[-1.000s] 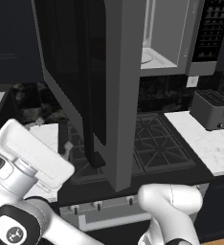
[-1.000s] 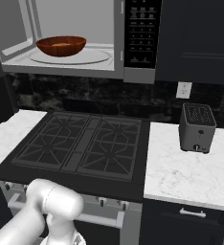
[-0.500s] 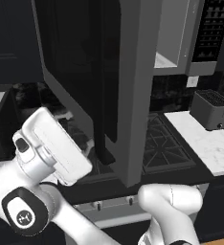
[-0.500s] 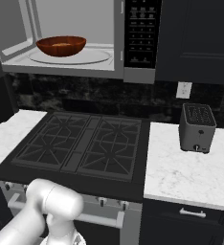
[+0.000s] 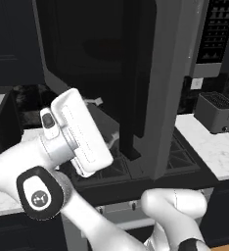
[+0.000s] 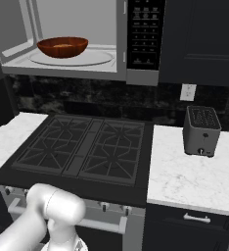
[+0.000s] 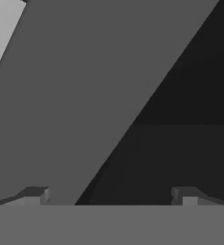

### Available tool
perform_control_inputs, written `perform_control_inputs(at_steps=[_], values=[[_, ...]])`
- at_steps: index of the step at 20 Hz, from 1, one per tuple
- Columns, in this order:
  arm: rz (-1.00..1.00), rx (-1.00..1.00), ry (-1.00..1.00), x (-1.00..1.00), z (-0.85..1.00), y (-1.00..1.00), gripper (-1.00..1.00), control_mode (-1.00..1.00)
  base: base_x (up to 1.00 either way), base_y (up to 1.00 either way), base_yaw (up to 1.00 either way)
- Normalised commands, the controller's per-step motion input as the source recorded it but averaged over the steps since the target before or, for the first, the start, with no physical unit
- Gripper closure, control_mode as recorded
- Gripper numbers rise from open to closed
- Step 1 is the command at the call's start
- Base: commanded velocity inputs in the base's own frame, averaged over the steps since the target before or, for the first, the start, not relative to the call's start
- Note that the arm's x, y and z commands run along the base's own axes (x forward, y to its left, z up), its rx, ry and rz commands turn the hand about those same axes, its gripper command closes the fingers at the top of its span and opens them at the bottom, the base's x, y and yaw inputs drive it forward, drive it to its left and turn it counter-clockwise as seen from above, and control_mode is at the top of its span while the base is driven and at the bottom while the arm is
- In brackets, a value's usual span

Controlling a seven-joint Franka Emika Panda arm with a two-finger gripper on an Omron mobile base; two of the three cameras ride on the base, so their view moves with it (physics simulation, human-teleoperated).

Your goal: Open the microwave, place the bowl with waffle inside the microwave, then close the microwave door and turn it on.

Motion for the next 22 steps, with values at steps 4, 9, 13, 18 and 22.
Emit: perform_control_inputs(at_steps=[4,9,13,18,22], values=[[0.00,0.13,0.16,0.01,0.09,-0.47,-1.00,-1.00,0.00,0.00,0.00],[0.00,0.14,0.15,0.17,0.00,-0.60,-1.00,-1.00,0.00,0.00,0.00],[0.00,0.15,0.14,0.34,0.01,-0.57,-1.00,-1.00,0.00,0.00,0.00],[0.03,0.14,0.09,0.39,0.11,-0.44,-1.00,-1.00,0.00,0.00,0.00],[0.07,0.13,0.05,0.31,0.11,-0.36,-1.00,-1.00,0.00,0.00,0.00]])
